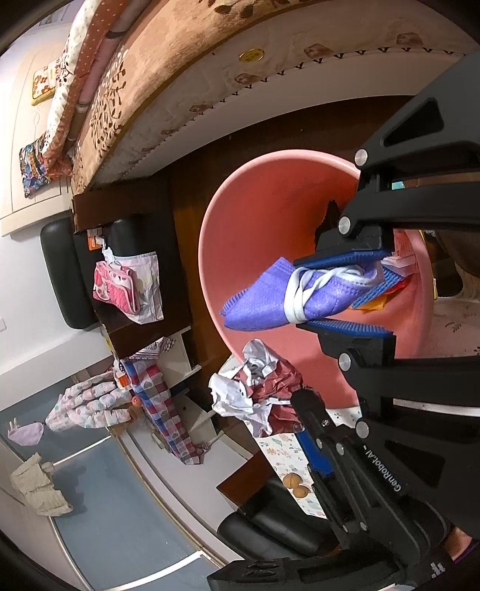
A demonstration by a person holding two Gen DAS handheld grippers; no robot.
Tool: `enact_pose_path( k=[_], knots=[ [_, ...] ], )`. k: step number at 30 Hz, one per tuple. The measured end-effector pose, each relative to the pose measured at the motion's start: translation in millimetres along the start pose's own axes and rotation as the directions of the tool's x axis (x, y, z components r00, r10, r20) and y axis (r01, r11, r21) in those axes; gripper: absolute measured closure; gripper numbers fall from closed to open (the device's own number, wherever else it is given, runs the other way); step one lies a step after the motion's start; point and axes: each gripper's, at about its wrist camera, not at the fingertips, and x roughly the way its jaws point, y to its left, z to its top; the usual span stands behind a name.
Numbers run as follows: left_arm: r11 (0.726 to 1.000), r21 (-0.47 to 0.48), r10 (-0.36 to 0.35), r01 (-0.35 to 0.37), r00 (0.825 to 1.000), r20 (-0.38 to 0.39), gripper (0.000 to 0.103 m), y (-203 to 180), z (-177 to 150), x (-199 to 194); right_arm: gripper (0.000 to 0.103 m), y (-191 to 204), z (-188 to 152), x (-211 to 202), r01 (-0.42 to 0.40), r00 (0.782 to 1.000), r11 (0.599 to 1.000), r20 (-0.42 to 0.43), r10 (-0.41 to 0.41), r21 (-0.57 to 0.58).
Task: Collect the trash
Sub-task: 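Lower both items into the pink bucket and open both grippers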
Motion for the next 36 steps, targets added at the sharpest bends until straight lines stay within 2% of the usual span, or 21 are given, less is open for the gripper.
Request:
enact_pose_path(
  k=[11,26,29,34,36],
  knots=[
    [0.999,0.031,-0.003,0.005,0.998,-0.057,0.073,-12,-4,23,0.077,-12,2,18,0.065,0.997,0.998,-0.043,-0.064,0.016],
    [1.0,0.017,0.01,-0.008,0.997,-0.082,0.07,-10,-5,37,0.077,-17,2,29,0.085,0.995,0.996,-0.058,-0.084,0.019],
    [1.0,0.014,0.004,-0.003,0.997,-0.074,0.067,-10,-5,37,0.077,-18,3,31,0.084,0.995,0.996,-0.056,-0.083,0.02],
    [1.0,0.011,-0.006,0.007,0.998,-0.059,0.053,-9,-5,34,0.076,-19,6,32,0.085,0.995,0.996,-0.05,-0.084,0.02],
    [1.0,0.013,-0.012,0.013,0.999,-0.052,0.052,-9,-4,32,0.076,-19,7,32,0.086,0.995,0.996,-0.048,-0.084,0.022]
  ],
)
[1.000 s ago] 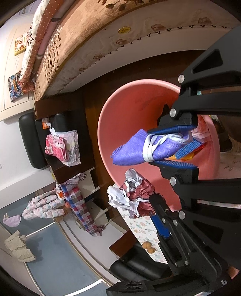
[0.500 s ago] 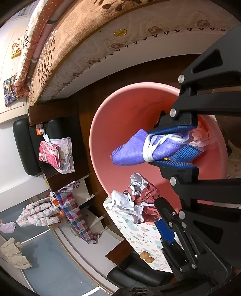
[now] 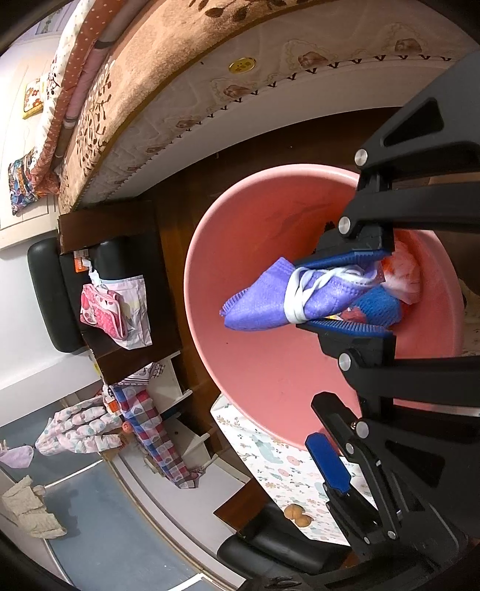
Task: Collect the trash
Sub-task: 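Lower both items into the pink bucket and open both grippers, then raise both open grippers up out of the bucket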
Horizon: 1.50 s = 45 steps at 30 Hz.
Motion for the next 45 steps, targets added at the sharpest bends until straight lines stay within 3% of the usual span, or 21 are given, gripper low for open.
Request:
enact_pose_path(
  k=[27,45],
  knots=[
    [1.0,-0.005,0.001,-0.001,1.0,0.025,0.047,4,-3,-18,0.065,-1,-3,-6,-0.02,0.999,1.0,0.032,0.02,0.015],
    [1.0,-0.022,-0.006,0.008,0.997,0.076,0.047,15,-13,-59,0.065,19,-15,-51,-0.004,0.995,0.999,0.103,0.009,-0.046]
  ],
)
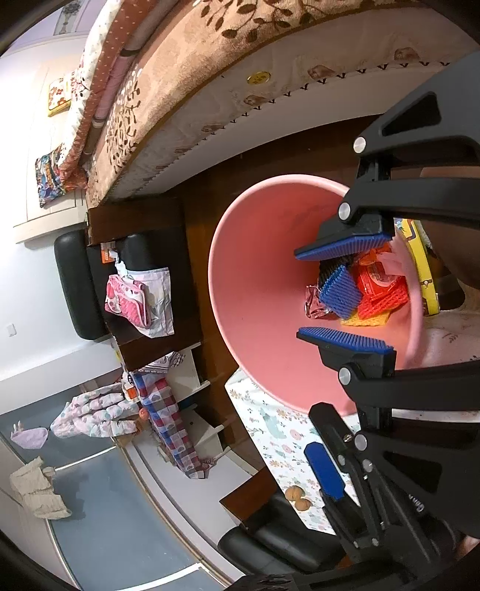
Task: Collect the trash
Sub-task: 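Raise both open grippers up out of the bucket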
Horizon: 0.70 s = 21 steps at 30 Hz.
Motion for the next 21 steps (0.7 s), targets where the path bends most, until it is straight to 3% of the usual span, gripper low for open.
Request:
enact_pose_path(
  k=[5,9,21],
  knots=[
    [1.0,-0.021,0.004,-0.004,1.0,0.019,0.047,8,-3,-16,0.064,12,-4,-16,0.018,0.999,0.999,0.03,-0.017,-0.035],
    [0.999,-0.034,0.011,-0.01,0.999,0.034,0.047,13,-5,-29,0.054,20,-8,-27,0.017,0.999,0.999,0.052,-0.015,-0.042],
    [0.998,-0.057,0.038,-0.033,0.995,0.094,0.047,28,-15,-64,0.053,51,-23,-49,0.07,0.993,0.989,0.098,-0.058,-0.131]
  ],
)
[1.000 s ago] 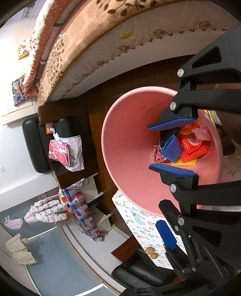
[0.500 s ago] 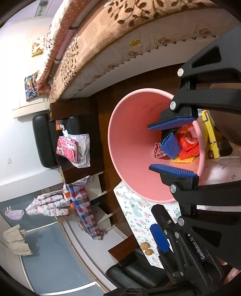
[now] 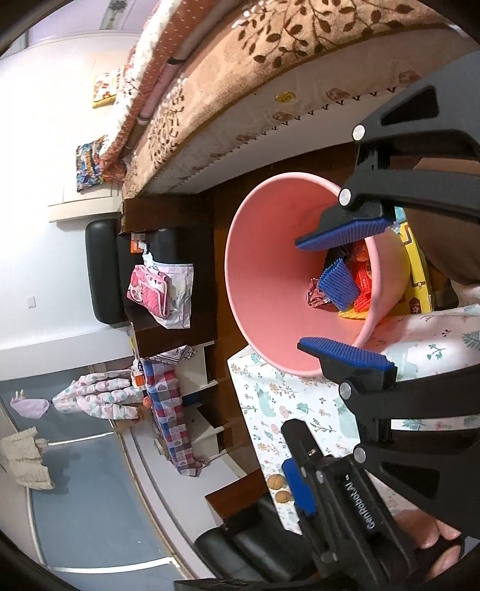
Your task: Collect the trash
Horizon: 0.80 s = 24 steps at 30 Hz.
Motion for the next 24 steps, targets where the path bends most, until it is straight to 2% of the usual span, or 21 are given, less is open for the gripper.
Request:
enact_pose_path(
  k=[24],
  knots=[
    [0.999,-0.03,0.035,-0.034,0.998,0.061,0.047,6,-9,-33,0.052,19,-5,-26,0.014,0.999,1.0,0.04,-0.013,-0.004]
  ],
)
